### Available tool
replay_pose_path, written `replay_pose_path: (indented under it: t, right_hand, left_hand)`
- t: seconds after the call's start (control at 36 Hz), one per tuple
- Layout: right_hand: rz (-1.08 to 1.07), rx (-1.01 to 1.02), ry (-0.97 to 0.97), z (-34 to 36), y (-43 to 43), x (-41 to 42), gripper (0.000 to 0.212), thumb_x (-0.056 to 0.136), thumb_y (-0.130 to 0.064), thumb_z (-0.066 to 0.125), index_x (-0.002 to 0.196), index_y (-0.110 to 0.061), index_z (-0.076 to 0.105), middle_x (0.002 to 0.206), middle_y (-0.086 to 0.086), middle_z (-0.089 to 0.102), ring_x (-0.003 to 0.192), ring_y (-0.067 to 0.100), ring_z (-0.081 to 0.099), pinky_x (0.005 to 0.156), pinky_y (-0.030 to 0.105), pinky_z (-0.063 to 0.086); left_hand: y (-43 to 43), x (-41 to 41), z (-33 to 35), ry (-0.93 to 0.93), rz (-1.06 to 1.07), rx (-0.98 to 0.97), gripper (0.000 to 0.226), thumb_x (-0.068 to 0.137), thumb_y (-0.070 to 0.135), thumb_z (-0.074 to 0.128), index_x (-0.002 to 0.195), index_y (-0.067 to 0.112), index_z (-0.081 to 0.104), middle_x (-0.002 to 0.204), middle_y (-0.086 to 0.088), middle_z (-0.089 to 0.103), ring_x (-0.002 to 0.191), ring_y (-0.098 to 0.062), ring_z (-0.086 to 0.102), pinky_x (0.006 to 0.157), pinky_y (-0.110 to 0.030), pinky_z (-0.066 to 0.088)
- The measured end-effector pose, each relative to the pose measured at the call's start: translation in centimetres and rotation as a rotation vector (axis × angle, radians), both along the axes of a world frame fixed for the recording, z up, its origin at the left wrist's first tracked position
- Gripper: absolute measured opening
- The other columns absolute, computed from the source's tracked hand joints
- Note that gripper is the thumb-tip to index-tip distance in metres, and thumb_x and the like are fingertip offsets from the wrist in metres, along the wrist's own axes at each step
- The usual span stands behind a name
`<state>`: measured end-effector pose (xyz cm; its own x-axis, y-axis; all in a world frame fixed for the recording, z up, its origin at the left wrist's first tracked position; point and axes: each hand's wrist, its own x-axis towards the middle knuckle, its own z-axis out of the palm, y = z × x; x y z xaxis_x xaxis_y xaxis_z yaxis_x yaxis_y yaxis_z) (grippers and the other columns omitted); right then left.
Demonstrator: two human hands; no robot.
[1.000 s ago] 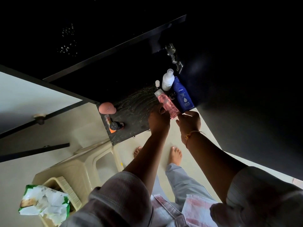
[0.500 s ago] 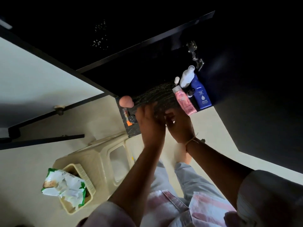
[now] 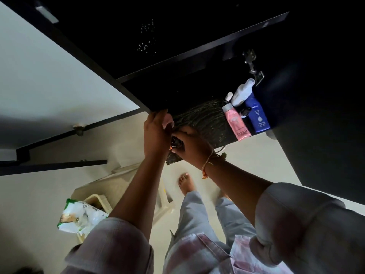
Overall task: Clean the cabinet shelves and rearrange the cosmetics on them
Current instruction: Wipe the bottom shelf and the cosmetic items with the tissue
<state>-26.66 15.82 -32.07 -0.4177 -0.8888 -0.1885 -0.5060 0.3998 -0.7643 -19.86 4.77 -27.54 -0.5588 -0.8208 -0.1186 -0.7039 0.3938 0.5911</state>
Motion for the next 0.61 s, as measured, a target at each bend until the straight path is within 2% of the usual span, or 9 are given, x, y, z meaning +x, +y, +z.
replay_pose_path:
  t: [0.11, 0.22, 0.31, 0.36, 0.39, 0.47, 0.53, 0.61]
  right_hand:
    - [0.006, -0.018, 0.017, 0.1, -0.3, 0.1, 0.046, 0.074, -0.022, 0.077, 0.118, -0.022, 0.063, 0.12, 0.005, 0.057, 0.108, 0.03, 0.06, 0.091, 0.043, 0.053]
    - [-0.042, -0.046, 0.034, 0.7, -0.1, -0.3, 0.039, 0.079, -0.022, 0.073, 0.117, -0.022, 0.062, 0.118, 0.002, 0.061, 0.101, 0.024, 0.063, 0.083, 0.037, 0.056]
    - [-0.155, -0.034, 0.052, 1.0, 0.9, -1.4, 0.038, 0.08, -0.031, 0.069, 0.116, -0.026, 0.06, 0.113, 0.0, 0.063, 0.096, 0.024, 0.065, 0.074, 0.038, 0.057]
    - [-0.245, -0.027, 0.08, 1.0, 2.0, -2.4, 0.039, 0.08, -0.038, 0.066, 0.116, -0.027, 0.059, 0.11, 0.001, 0.063, 0.094, 0.024, 0.066, 0.07, 0.04, 0.058]
    - [-0.29, -0.021, 0.096, 1.0, 2.7, -3.0, 0.038, 0.08, -0.04, 0.064, 0.115, -0.027, 0.059, 0.109, 0.001, 0.063, 0.092, 0.023, 0.067, 0.069, 0.04, 0.058]
    - [-0.396, 0.006, 0.137, 0.9, 4.9, -4.8, 0.039, 0.081, -0.044, 0.058, 0.114, -0.022, 0.059, 0.106, 0.002, 0.063, 0.091, 0.021, 0.067, 0.069, 0.038, 0.058]
    - [-0.458, 0.029, 0.152, 0.9, 6.3, -5.8, 0.043, 0.082, -0.047, 0.056, 0.117, -0.021, 0.058, 0.108, 0.003, 0.064, 0.092, 0.023, 0.068, 0.07, 0.039, 0.059]
    - [-0.563, 0.049, 0.164, 1.0, 8.0, -6.9, 0.042, 0.083, -0.038, 0.065, 0.119, -0.019, 0.058, 0.11, 0.004, 0.066, 0.095, 0.024, 0.068, 0.073, 0.036, 0.058]
  left_hand:
    - [0.2, -0.1, 0.4, 0.049, 0.012, 0.011, 0.041, 0.079, 0.004, 0.059, 0.118, 0.017, 0.065, 0.111, -0.01, 0.063, 0.098, -0.028, 0.059, 0.076, -0.03, 0.046]
    - [1.0, -0.7, 1.4, 0.135, 0.014, -0.01, 0.03, 0.074, -0.004, 0.06, 0.096, 0.016, 0.064, 0.096, -0.013, 0.065, 0.08, -0.017, 0.054, 0.068, -0.03, 0.042]
    - [1.6, -1.9, 2.1, 0.168, -0.003, -0.022, 0.034, 0.069, -0.007, 0.06, 0.088, 0.02, 0.051, 0.079, 0.0, 0.061, 0.074, -0.013, 0.048, 0.063, -0.028, 0.038]
    - [1.9, -2.8, 2.1, 0.159, -0.012, 0.005, 0.033, 0.071, -0.005, 0.059, 0.073, 0.026, 0.049, 0.067, 0.01, 0.052, 0.073, -0.009, 0.049, 0.064, -0.028, 0.04]
    - [2.1, -3.3, 2.1, 0.163, -0.024, 0.009, 0.032, 0.072, -0.004, 0.058, 0.072, 0.027, 0.05, 0.065, 0.014, 0.05, 0.072, -0.007, 0.05, 0.065, -0.027, 0.041]
    - [2.9, -5.4, 2.0, 0.201, -0.072, -0.022, 0.021, 0.079, -0.003, 0.054, 0.079, 0.017, 0.06, 0.073, 0.011, 0.059, 0.071, 0.0, 0.054, 0.068, -0.012, 0.038]
    - [3.1, -6.9, 1.6, 0.23, -0.109, -0.017, 0.016, 0.085, -0.001, 0.057, 0.092, 0.011, 0.066, 0.085, 0.001, 0.066, 0.078, 0.001, 0.058, 0.068, -0.004, 0.034]
    - [3.1, -9.2, 0.6, 0.196, -0.177, -0.018, 0.027, 0.089, 0.007, 0.062, 0.115, 0.013, 0.063, 0.109, -0.004, 0.068, 0.1, -0.013, 0.063, 0.08, -0.008, 0.041]
